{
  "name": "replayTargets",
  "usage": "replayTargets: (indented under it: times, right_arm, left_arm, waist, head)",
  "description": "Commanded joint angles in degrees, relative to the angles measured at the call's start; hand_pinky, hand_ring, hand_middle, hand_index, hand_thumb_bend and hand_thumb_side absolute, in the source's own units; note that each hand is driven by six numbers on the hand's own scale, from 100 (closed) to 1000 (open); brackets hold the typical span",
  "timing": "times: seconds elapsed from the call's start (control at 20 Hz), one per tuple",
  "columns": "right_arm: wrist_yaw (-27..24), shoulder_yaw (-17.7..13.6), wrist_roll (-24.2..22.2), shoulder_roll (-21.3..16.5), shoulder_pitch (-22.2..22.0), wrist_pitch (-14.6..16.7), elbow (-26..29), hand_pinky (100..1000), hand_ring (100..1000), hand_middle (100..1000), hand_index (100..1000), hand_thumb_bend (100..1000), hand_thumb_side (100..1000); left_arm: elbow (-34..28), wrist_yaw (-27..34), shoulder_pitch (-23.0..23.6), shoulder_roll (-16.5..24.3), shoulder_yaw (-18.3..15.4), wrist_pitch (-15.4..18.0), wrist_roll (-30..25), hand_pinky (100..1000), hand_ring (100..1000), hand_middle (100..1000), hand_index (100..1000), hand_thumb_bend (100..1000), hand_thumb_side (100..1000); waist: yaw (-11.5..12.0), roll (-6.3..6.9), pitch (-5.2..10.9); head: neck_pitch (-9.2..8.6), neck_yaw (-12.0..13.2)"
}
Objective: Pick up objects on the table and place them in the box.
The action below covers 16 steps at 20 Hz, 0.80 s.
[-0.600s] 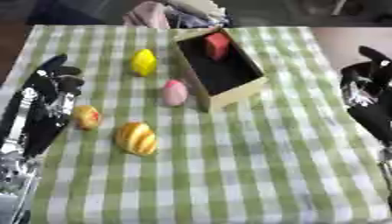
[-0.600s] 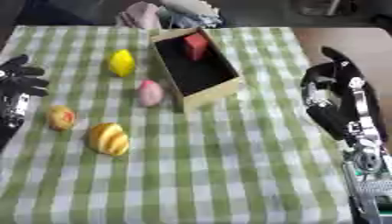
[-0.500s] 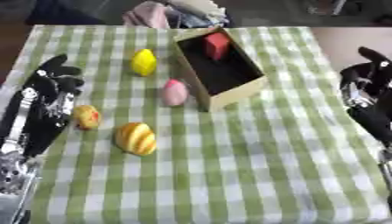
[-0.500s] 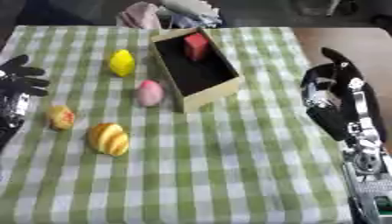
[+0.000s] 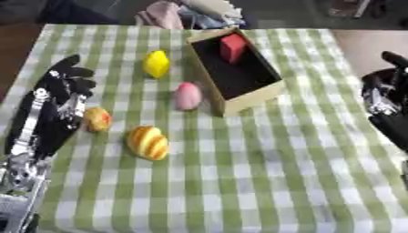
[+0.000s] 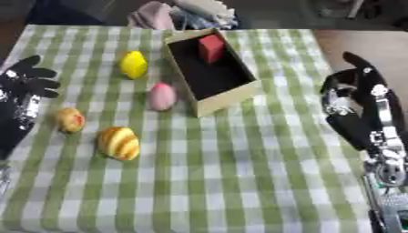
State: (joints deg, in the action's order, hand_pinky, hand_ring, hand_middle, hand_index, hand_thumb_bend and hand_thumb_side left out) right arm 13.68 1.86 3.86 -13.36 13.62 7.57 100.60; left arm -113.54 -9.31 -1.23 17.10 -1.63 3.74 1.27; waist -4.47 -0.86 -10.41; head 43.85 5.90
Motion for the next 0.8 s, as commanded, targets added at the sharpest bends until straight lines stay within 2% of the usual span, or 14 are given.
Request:
replayTargets:
  times: [0.05, 0.2, 0.25, 0.3, 0.45, 0.55, 0.65, 0.75, 0.8]
  right_arm:
    - [0.4, -0.1, -0.4, -0.5, 0.4, 0.1, 0.7, 587, 714, 591, 906, 100, 470]
    - [0.5, -0.2, -0.8, -0.6, 0.3, 0.1, 0.6, 586, 712, 589, 907, 100, 470]
    - [0.5, -0.2, -0.8, -0.7, 0.3, 0.1, 0.6, 586, 711, 589, 907, 100, 473]
    - [0.5, -0.2, -0.9, -0.8, 0.3, 0.1, 0.6, 586, 711, 589, 908, 100, 470]
    - [0.6, -0.1, -1.2, -0.9, 0.3, 0.0, 0.5, 587, 719, 588, 910, 100, 470]
    - [0.7, 0.0, -1.5, -1.0, 0.2, 0.0, 0.4, 588, 722, 587, 911, 100, 470]
    - [0.6, 0.1, -1.9, -1.1, 0.1, 0.0, 0.3, 588, 723, 586, 912, 100, 470]
    - [0.5, 0.2, -2.2, -1.1, 0.1, 0.0, 0.2, 588, 724, 585, 913, 100, 470]
    - [0.5, 0.3, -2.4, -1.2, 0.1, 0.1, 0.2, 589, 723, 585, 913, 100, 470]
  left_arm:
    - [-1.1, -1.0, -0.6, 2.1, -0.6, -0.2, -0.3, 676, 692, 693, 918, 100, 623]
    - [-1.1, -4.4, -0.9, 6.1, -1.6, -0.7, -1.8, 678, 674, 680, 907, 100, 491]
    - [-1.1, -5.8, -1.0, 7.5, -2.0, -0.8, -2.6, 678, 674, 680, 907, 100, 491]
    - [-1.1, -7.4, -1.1, 9.5, -2.3, -0.8, -3.7, 684, 663, 671, 898, 100, 386]
    - [-1.1, -13.6, -1.5, 16.4, -2.5, -0.4, -10.2, 703, 660, 675, 890, 100, 217]
    - [-1.1, -17.7, -2.0, 21.4, -1.8, 0.0, -16.0, 712, 657, 673, 882, 100, 163]
    - [-1.1, -20.9, -2.6, 25.9, -0.6, -0.1, -22.1, 719, 660, 677, 879, 137, 146]
    - [-1.0, -23.7, -3.5, 29.9, 0.7, -0.6, -27.7, 731, 652, 681, 875, 270, 138]
    - [-0.6, -25.2, -4.2, 31.7, 1.5, -1.0, -30.2, 734, 646, 682, 873, 302, 138]
  waist:
    - [-0.1, 0.60, 1.15]
    - [-0.1, 0.77, 1.27]
    - [-0.2, 0.82, 1.31]
    - [-0.2, 0.93, 1.35]
    - [-0.5, 1.18, 1.43]
    - [-0.7, 1.33, 1.49]
    - [-0.9, 1.40, 1.56]
    - [-1.1, 1.44, 1.66]
    - [-1.2, 1.45, 1.73]
  head:
    - [0.27, -0.3]
    - [0.27, -0.5]
    - [0.27, -0.5]
    - [0.27, -0.4]
    - [0.27, -0.5]
    - [0.27, -0.3]
    - [0.27, -0.1]
    - [0.27, 0.1]
    - [0.27, 0.1]
